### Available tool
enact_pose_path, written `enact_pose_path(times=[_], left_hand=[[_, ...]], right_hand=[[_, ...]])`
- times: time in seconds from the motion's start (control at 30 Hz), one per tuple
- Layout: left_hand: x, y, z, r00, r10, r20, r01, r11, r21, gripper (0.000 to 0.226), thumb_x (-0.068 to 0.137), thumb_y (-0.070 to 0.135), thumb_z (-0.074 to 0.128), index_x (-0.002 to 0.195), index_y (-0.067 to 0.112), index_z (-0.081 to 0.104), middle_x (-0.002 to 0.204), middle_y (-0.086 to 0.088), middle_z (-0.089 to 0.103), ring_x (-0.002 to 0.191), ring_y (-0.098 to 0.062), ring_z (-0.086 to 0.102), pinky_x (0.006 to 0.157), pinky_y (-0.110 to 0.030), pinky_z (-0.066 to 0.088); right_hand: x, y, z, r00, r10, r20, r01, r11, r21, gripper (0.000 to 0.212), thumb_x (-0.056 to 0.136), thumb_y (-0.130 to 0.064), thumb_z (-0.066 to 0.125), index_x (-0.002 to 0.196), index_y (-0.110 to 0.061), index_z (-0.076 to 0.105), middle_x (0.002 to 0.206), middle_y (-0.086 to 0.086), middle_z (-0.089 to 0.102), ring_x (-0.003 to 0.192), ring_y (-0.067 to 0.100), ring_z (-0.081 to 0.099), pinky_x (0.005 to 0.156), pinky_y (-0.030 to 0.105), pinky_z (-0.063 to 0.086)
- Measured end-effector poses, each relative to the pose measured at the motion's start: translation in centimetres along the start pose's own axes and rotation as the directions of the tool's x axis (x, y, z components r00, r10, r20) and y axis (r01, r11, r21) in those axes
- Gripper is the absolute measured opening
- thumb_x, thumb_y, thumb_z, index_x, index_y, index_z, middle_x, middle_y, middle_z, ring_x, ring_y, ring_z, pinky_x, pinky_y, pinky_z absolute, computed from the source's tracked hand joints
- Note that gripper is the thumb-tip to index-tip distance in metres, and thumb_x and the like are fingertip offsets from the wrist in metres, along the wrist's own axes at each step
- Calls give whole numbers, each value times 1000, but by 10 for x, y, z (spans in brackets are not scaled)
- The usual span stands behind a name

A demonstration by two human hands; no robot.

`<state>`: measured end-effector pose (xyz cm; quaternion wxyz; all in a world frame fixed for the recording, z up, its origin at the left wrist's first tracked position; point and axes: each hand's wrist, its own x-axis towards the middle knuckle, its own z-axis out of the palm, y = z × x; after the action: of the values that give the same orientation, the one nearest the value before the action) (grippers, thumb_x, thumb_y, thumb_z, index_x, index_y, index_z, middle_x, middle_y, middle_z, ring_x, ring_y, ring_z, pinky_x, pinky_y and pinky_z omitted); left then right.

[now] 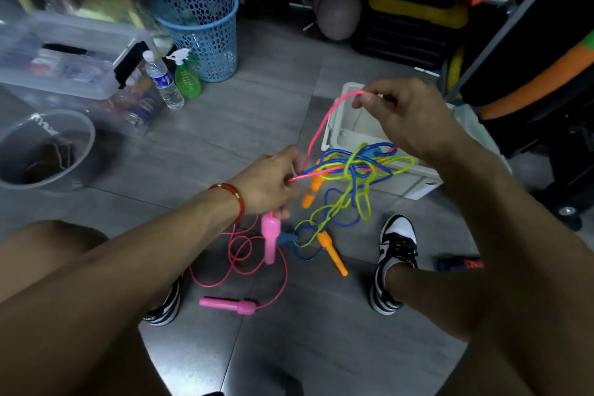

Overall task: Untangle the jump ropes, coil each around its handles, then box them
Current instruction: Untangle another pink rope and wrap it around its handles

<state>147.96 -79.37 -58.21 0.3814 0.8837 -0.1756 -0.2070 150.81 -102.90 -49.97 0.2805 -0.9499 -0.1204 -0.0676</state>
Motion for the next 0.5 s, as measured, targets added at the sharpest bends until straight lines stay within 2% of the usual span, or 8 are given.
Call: enact_pose_path(times=[0.07,0.13,0.23,0.27,0.33,0.4,0.5], left_hand=[[0,-4,-5,996,78,-37,-77,997,23,13,92,0,56,96,12,55,76,-9,69,54,-8,68,55,-34,57],[0,-9,-10,991,132,-20,-129,983,128,9,97,15,60,90,14,66,75,0,70,61,0,61,64,-31,53],[-5,-16,-11,993,99,61,-106,987,122,16,100,16,58,95,15,72,86,1,75,80,-12,69,77,-34,55],[-7,-14,-10,996,86,36,-88,994,63,17,101,14,55,95,13,71,84,-2,75,79,-19,70,75,-35,56],[-7,-9,-9,994,80,-78,-83,996,-34,15,103,13,52,95,14,64,71,-8,72,64,-28,68,59,-33,54],[-4,-4,-13,972,114,-205,-114,993,15,4,101,17,55,104,15,54,62,-6,69,52,-21,63,53,-25,47],[-2,3,-16,959,136,-247,-125,990,57,37,94,24,66,116,22,36,68,-3,65,52,-11,58,56,-27,47]], right_hand=[[-4,4,-4,998,-39,57,42,998,-46,22,101,-27,55,100,-18,75,61,-38,53,60,-9,53,58,9,32],[-4,6,-2,995,-43,85,40,998,41,22,101,-25,55,101,-17,75,58,-31,54,55,-5,51,55,9,33],[-3,-4,6,978,-131,160,104,981,163,22,101,-28,55,100,-20,76,65,-13,60,57,3,47,58,22,37],[-3,-8,7,965,-163,205,127,976,176,22,101,-27,55,100,-20,76,65,-12,60,58,3,46,59,21,36],[-6,-18,9,937,-203,286,159,973,169,20,102,-24,57,100,-19,76,62,-23,57,59,-2,50,59,11,35],[-9,-26,12,914,-238,328,208,970,125,19,102,-25,57,97,-17,74,61,-23,57,62,-8,52,61,7,36],[-9,-33,16,902,-253,349,231,967,103,20,102,-30,56,95,-21,73,64,-17,59,63,-8,52,61,7,34]])
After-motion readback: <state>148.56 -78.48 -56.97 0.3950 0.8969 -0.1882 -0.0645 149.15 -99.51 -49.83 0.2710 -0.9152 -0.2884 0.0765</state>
